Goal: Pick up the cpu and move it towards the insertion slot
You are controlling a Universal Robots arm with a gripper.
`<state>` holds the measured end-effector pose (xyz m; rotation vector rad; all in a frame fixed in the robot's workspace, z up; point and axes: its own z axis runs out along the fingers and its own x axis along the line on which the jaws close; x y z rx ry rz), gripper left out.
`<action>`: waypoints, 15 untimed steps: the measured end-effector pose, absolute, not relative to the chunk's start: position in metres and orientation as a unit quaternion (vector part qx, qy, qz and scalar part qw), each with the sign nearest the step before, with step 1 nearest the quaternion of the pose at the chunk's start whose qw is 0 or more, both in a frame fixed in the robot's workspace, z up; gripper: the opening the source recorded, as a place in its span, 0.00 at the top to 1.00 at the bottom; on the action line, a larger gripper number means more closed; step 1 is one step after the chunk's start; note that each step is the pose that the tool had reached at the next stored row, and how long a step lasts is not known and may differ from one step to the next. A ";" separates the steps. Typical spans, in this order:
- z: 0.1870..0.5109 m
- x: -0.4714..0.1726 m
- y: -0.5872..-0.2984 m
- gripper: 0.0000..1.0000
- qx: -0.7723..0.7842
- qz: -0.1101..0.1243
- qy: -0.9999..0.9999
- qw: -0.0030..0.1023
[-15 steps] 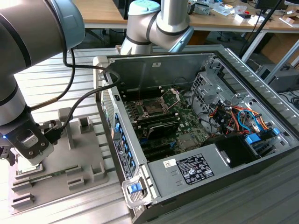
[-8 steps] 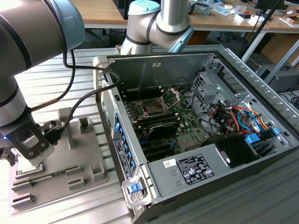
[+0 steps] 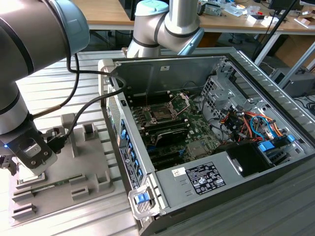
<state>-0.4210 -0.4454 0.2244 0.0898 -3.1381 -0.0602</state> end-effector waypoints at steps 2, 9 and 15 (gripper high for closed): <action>0.224 -0.421 -0.445 0.28 0.029 -0.019 -0.999 0.001; 0.222 -0.421 -0.445 0.28 0.029 -0.019 -0.999 0.001; 0.221 -0.421 -0.445 0.28 0.029 -0.019 -0.999 0.001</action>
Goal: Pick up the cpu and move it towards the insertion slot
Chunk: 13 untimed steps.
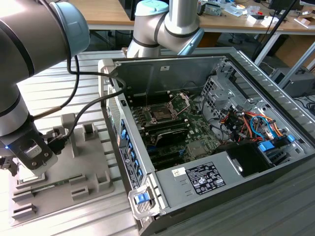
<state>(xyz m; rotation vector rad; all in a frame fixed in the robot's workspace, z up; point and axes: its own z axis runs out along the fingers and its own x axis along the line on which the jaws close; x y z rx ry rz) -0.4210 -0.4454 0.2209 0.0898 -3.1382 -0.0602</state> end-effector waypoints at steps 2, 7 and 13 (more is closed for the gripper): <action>0.221 -0.421 -0.445 0.28 0.029 -0.019 -0.999 0.001; 0.219 -0.421 -0.445 0.28 0.029 -0.019 -0.999 0.001; 0.218 -0.421 -0.445 0.28 0.029 -0.019 -0.999 0.001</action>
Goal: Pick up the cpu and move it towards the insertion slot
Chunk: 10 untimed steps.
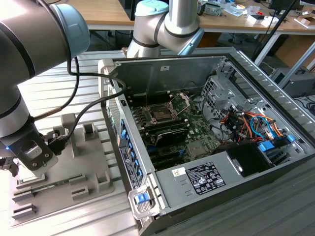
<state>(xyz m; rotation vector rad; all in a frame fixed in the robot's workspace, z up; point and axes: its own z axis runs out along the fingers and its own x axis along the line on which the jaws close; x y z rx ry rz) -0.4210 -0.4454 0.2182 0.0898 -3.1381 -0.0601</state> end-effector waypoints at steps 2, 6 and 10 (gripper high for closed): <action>0.218 -0.421 -0.445 0.28 0.029 -0.019 -0.999 0.001; 0.217 -0.421 -0.445 0.28 0.029 -0.019 -0.999 0.001; 0.216 -0.421 -0.445 0.28 0.029 -0.019 -0.999 0.001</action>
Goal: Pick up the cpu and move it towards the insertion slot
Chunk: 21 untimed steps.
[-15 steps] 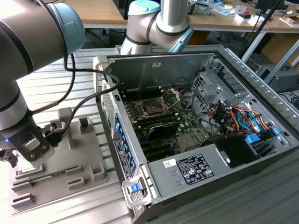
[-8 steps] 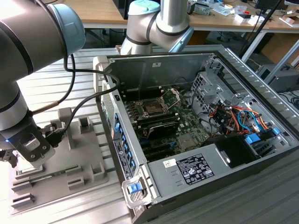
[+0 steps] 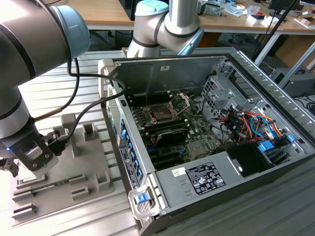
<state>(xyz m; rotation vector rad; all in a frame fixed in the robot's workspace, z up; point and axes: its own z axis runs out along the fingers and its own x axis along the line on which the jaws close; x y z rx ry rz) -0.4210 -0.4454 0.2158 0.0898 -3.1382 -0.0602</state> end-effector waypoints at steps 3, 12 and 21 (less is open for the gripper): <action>0.215 -0.421 -0.445 0.28 0.029 -0.019 -0.999 0.001; 0.211 -0.421 -0.445 0.28 0.029 -0.019 -0.999 0.001; 0.209 -0.421 -0.445 0.28 0.029 -0.019 -0.999 0.001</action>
